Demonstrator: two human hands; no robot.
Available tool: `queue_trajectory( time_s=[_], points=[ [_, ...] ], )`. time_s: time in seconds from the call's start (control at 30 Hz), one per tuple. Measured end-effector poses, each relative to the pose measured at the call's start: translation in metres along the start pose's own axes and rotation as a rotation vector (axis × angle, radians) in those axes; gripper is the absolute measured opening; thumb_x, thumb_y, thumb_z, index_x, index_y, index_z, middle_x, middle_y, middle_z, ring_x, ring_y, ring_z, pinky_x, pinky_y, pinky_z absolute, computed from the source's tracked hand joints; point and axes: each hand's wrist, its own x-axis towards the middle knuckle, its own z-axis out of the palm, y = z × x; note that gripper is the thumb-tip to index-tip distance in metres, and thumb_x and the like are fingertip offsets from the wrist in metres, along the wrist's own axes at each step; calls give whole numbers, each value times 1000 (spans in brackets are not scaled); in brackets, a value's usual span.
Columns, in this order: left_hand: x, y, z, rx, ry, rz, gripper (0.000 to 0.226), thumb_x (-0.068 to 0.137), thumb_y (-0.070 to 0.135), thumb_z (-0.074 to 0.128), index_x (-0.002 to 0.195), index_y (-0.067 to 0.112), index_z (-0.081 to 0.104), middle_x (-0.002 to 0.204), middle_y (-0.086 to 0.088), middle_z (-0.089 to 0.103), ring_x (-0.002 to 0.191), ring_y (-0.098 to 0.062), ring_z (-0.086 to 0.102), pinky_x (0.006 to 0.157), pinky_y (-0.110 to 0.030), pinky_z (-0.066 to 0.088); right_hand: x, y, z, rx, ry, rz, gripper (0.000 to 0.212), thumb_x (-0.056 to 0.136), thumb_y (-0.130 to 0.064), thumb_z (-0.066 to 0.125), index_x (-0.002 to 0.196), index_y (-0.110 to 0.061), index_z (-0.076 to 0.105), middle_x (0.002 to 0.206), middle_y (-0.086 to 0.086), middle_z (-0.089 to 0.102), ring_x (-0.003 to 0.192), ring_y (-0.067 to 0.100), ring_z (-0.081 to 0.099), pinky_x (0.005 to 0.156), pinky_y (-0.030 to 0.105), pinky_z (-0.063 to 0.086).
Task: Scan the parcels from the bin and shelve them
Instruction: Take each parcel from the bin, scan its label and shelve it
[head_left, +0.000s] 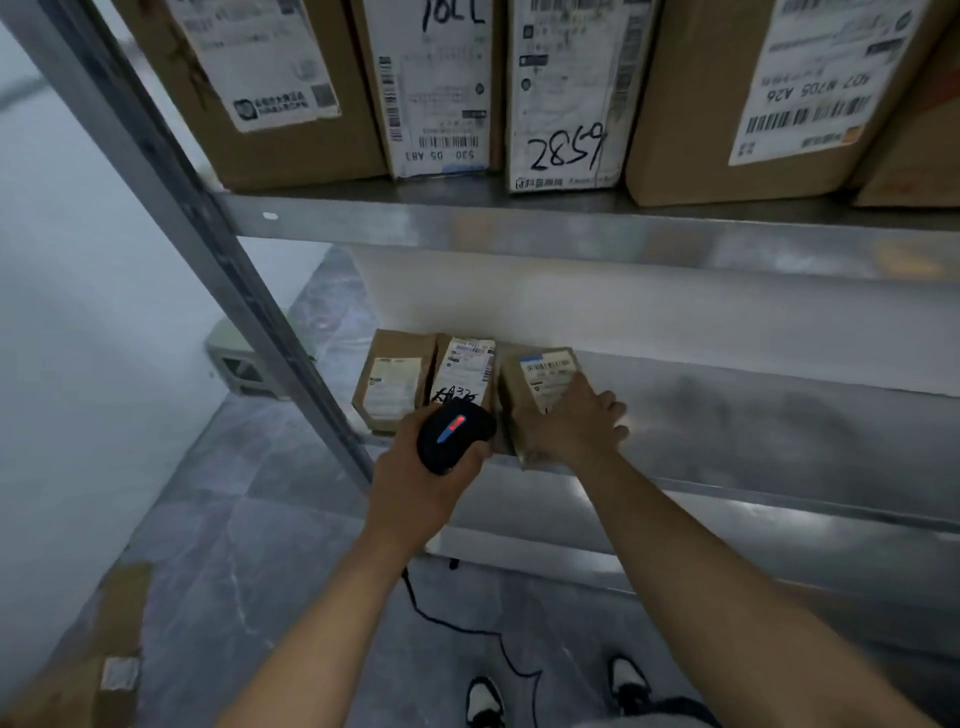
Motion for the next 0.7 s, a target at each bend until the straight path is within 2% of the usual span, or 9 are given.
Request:
queue_trajectory(
  time_s=[0.1, 0.23, 0.33, 0.43, 0.53, 0.63, 0.7],
  points=[
    [11, -7, -6, 13, -39, 25, 64, 84, 44, 82, 137, 30, 50, 107, 31, 56, 91, 27, 55, 73, 0, 46, -6, -9, 11, -27, 46, 69, 90, 69, -66, 72, 138, -22, 32, 135, 17, 39, 129, 38, 32, 104, 51, 30],
    [23, -12, -10, 35, -72, 53, 65, 83, 45, 81, 137, 27, 50, 110, 21, 61, 94, 12, 59, 71, -2, 47, -9, -16, 20, -37, 91, 113, 89, 73, -64, 70, 139, -17, 32, 136, 18, 39, 128, 38, 34, 102, 49, 32],
    [32, -15, -10, 39, -98, 78, 62, 84, 41, 82, 135, 27, 51, 109, 25, 59, 95, 3, 61, 73, -2, 47, -7, -22, 23, -19, 132, 128, 89, 76, -64, 69, 140, -14, 32, 137, 18, 40, 128, 37, 34, 102, 49, 33],
    [40, -13, -10, 59, -113, 90, 62, 84, 39, 82, 136, 25, 51, 107, 24, 58, 94, 3, 61, 72, -5, 48, -6, -30, 24, -14, 132, 138, 91, 78, -67, 67, 142, -13, 30, 138, 18, 39, 129, 37, 34, 103, 48, 34],
    [48, -17, -11, 75, -109, 92, 65, 85, 39, 82, 138, 23, 51, 108, 16, 60, 95, -5, 62, 76, -11, 49, -4, -34, 29, -23, 100, 112, 90, 79, -74, 61, 141, -14, 33, 137, 17, 41, 129, 36, 36, 102, 47, 37],
    [52, -18, -9, 65, -119, 91, 59, 84, 37, 82, 133, 29, 50, 106, 27, 56, 91, 10, 58, 71, -5, 47, -5, -32, 31, 8, 66, 69, 89, 81, -74, 60, 144, -18, 31, 137, 16, 40, 129, 35, 35, 103, 46, 37],
    [55, -16, -5, 48, -124, 98, 56, 84, 37, 83, 128, 34, 48, 106, 29, 55, 91, 14, 56, 69, -3, 48, -7, -28, 29, 18, 52, 54, 89, 83, -72, 59, 148, -20, 28, 139, 17, 38, 130, 35, 33, 105, 45, 36]
  ],
)
